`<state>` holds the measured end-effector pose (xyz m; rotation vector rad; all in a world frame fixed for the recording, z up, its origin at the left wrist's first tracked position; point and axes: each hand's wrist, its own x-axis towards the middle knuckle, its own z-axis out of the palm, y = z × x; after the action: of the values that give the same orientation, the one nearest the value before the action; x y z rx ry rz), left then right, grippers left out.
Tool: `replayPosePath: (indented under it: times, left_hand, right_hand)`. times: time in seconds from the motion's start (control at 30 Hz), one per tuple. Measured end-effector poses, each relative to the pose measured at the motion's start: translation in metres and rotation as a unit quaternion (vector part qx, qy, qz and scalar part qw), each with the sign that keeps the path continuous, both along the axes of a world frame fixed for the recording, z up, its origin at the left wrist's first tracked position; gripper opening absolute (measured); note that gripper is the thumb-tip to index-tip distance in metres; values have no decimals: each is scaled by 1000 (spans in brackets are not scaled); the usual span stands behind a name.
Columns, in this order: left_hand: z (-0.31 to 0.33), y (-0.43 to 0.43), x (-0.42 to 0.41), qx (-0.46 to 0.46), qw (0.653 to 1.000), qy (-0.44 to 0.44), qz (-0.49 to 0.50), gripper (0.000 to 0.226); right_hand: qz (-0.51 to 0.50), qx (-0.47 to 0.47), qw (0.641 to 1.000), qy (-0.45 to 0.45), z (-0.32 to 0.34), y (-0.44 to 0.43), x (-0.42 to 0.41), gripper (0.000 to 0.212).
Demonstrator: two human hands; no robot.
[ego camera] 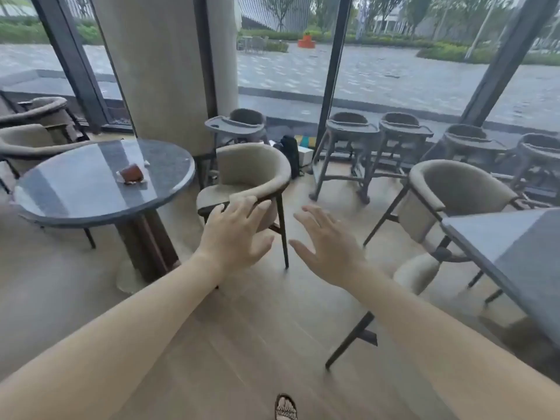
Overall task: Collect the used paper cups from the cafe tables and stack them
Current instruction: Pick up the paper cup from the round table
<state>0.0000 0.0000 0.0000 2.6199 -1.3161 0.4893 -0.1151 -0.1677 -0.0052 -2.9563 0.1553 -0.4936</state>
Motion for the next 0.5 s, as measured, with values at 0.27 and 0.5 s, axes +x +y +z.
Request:
replayPosePath:
  times: [0.27,0.5]
  left_hand:
    - [-32,-45,78,19,997,43,55,63]
    - [-51,-55,148,23,987,76,142,58]
  right_hand:
    - [45,53,998,9,-38,-38,104,49]
    - [129,52,989,48,-49,-61,203,47]
